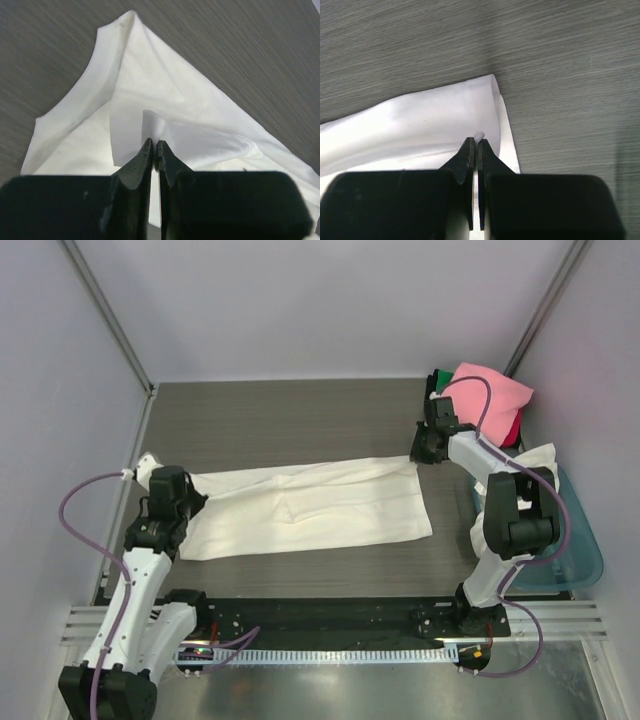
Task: Fold and stack the t-shirts
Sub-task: Fold the tshirt
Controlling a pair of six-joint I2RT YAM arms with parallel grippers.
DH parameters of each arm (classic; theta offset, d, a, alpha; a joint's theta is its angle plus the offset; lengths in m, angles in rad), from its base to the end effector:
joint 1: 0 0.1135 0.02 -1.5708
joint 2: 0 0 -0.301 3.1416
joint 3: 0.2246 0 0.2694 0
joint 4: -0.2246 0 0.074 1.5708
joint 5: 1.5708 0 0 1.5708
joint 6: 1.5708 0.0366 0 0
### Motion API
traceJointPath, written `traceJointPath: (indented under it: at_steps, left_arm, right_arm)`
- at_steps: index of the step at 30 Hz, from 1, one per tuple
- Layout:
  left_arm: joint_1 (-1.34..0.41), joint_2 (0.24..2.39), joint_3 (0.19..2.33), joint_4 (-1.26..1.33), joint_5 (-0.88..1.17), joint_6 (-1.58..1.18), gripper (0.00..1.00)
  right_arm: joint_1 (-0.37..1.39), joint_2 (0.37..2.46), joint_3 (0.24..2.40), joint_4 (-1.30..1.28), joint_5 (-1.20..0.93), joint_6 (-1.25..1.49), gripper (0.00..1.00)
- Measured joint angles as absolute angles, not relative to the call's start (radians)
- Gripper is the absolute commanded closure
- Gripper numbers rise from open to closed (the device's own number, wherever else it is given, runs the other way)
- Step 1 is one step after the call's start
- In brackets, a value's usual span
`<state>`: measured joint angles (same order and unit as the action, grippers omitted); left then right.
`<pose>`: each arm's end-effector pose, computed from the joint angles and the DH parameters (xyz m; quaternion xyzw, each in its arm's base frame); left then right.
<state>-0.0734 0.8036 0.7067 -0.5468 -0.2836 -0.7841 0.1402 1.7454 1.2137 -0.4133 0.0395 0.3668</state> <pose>0.1659 -0.0019 0.2990 -0.3673 0.8082 -0.0691 0.4551 0.3902 0.0536 0.2389 0.1136 0.9445 0.0590 0.3026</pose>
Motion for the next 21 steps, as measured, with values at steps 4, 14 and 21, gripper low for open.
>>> traceJointPath:
  at_steps: [4,14,21]
  left_arm:
    - [-0.073,0.696,0.664,-0.646,-0.323,-0.879,0.56]
    - [-0.073,0.46,0.619,-0.733,-0.333,-0.985,0.43]
    - [-0.073,0.734,0.604,-0.618,-0.266,-0.977,0.48]
  right_arm:
    - [0.14,1.745,1.21,-0.44,0.047,0.394,0.22]
    - [0.128,1.695,1.208,-0.496,0.043,0.427,0.17]
    - [0.22,1.767,1.365,-0.454,-0.112,0.421,0.24]
